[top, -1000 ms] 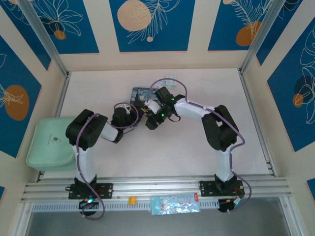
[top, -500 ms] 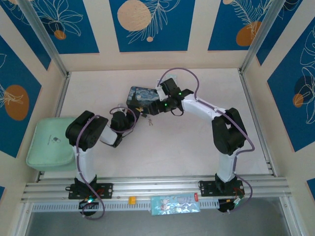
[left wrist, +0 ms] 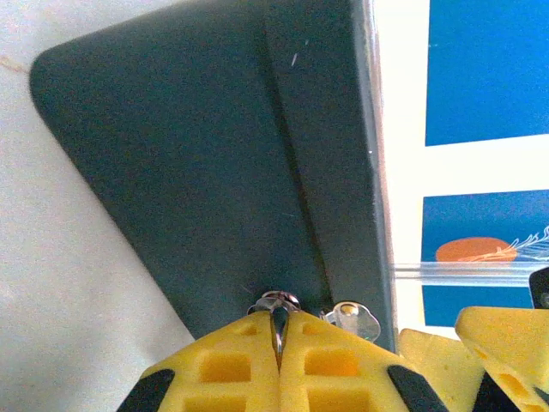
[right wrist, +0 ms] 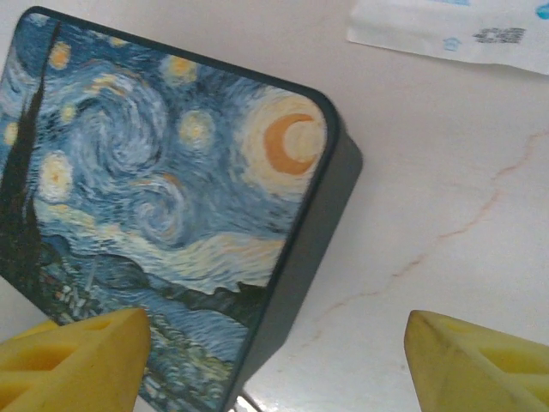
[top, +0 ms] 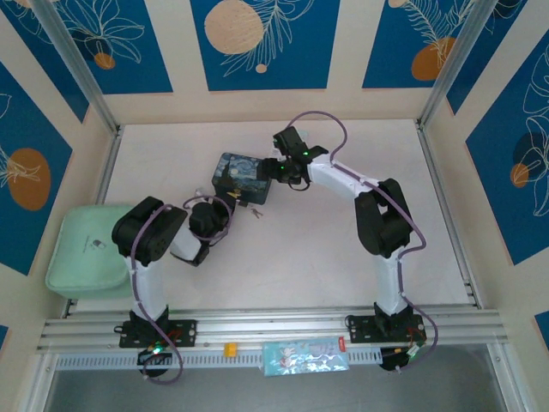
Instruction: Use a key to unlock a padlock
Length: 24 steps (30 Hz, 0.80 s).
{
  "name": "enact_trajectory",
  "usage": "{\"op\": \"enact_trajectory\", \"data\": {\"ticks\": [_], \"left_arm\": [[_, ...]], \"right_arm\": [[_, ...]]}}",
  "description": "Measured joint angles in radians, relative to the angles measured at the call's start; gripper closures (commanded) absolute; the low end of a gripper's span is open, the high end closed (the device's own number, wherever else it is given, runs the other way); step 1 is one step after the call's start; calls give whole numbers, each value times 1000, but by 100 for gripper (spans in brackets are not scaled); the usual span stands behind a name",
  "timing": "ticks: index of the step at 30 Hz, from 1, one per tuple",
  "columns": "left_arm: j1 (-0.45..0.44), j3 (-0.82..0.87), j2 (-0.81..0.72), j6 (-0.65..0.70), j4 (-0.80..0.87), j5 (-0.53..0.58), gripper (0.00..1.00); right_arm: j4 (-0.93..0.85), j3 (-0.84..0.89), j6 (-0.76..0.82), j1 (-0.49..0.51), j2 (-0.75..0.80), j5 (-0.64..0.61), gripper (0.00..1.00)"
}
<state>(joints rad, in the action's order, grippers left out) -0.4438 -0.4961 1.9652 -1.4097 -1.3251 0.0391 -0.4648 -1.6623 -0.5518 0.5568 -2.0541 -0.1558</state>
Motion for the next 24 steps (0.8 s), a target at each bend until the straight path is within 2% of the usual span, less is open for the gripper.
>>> {"op": "enact_trajectory", "data": {"ticks": [8, 14, 24], "left_arm": [[0, 15, 2, 0, -22, 15, 100], [0, 18, 2, 0, -26, 15, 100], [29, 101, -10, 4, -55, 64, 100]], "right_arm": [[-30, -104, -49, 13, -115, -25, 22], [-38, -109, -70, 12, -124, -29, 22], [40, 14, -103, -21, -63, -17, 24]]}}
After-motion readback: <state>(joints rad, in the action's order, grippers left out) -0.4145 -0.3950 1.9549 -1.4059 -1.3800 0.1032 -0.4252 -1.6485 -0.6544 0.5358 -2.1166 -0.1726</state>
